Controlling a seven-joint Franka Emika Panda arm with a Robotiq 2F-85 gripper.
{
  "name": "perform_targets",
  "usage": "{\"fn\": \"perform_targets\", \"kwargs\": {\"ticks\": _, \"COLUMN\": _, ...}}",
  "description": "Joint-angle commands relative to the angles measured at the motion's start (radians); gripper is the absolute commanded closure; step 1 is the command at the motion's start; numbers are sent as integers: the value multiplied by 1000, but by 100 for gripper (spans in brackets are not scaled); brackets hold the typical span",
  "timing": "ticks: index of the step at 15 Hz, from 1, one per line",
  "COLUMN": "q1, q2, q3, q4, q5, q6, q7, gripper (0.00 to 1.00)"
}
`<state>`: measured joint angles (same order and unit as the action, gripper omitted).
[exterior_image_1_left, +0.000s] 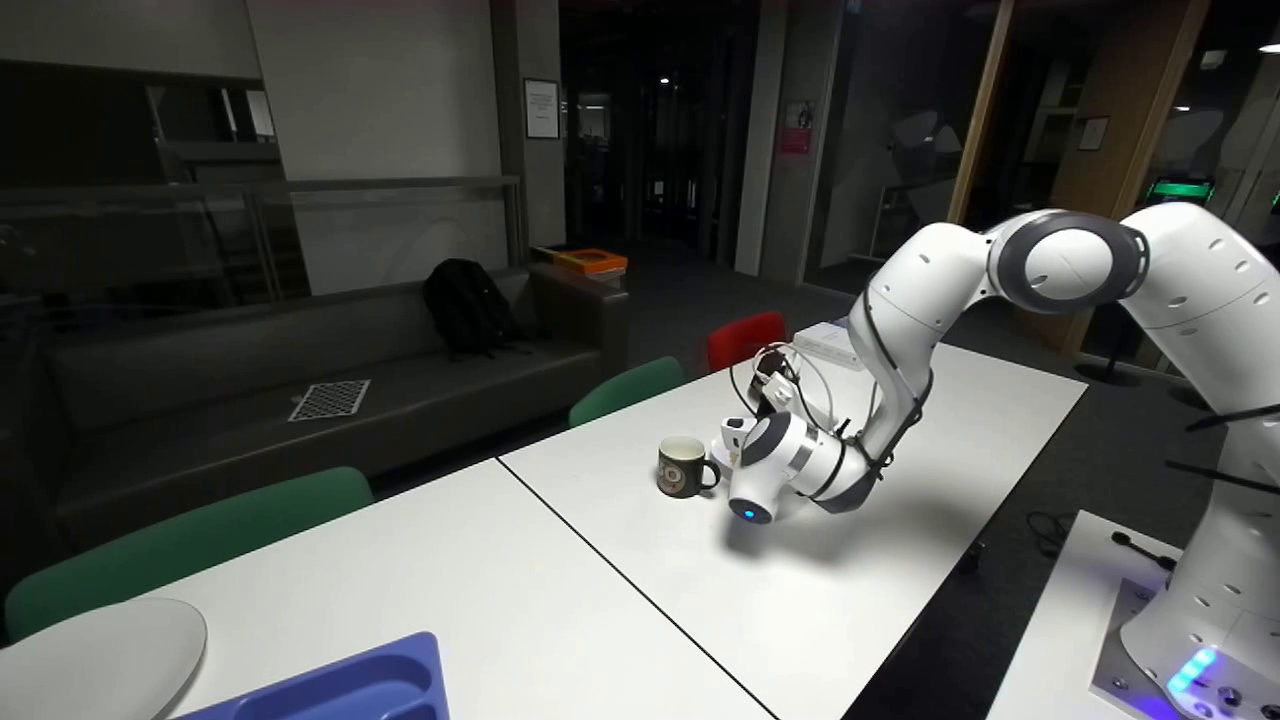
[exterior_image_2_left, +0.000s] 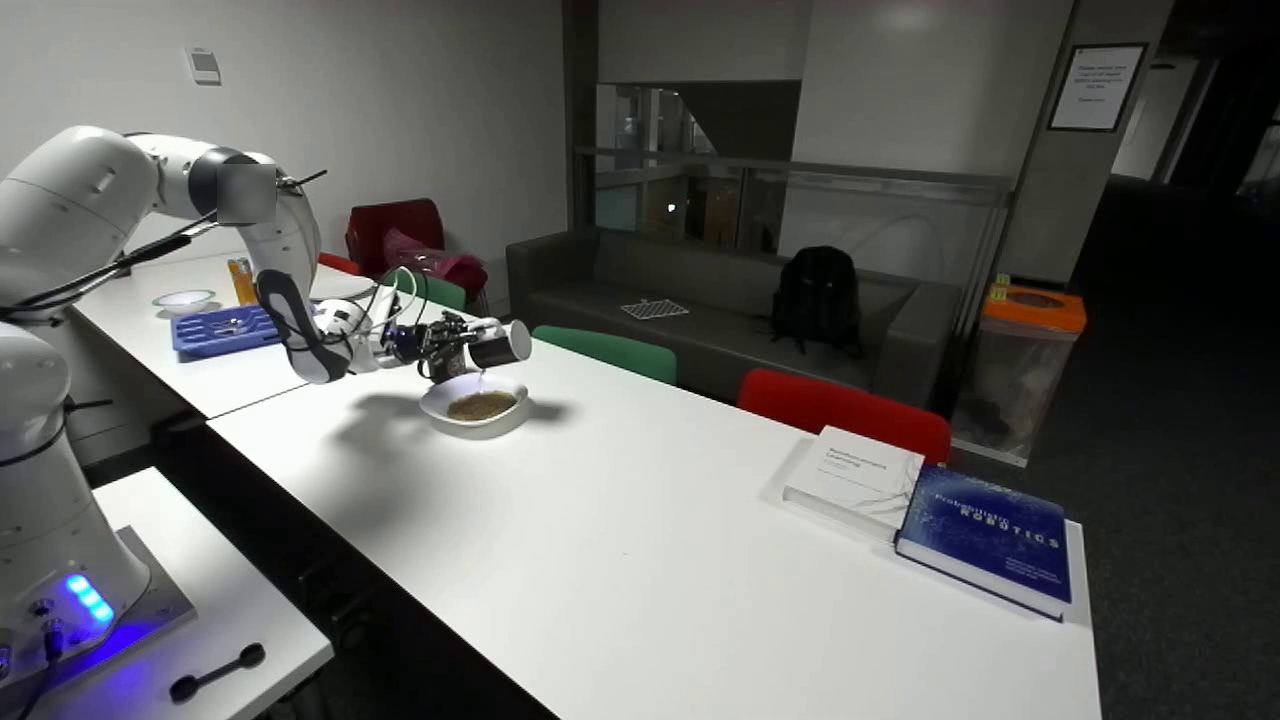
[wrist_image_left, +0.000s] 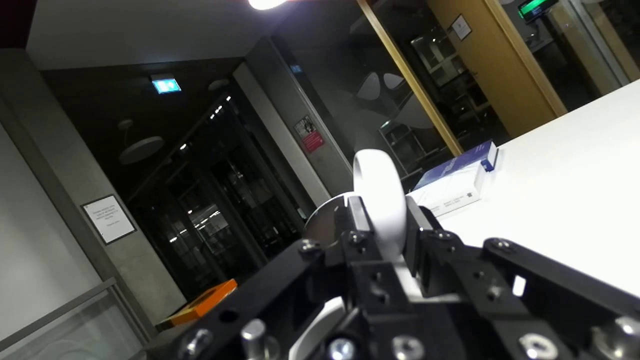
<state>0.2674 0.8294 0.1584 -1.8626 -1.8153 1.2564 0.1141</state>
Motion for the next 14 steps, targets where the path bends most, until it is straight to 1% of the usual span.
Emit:
{"fn": "perform_targets", "kwargs": {"ticks": 1, "q1": 13, "q2": -5, "q3": -11, "q4": 23, "q5": 16, "q6": -61, "q7": -61, "gripper": 95}}
{"fn": "perform_targets", "kwargs": {"ticks": 8, "q1": 18, "q2": -7, "q3": -12, "q4": 21, "q5": 28, "q6": -80, "q7": -104, "gripper": 95}}
{"fn": "perform_targets", "kwargs": {"ticks": 14, "q1": 31, "q2": -4, "q3": -8, "q4": 28, "q5": 55, "q6": -148, "q7": -142, "gripper": 95}}
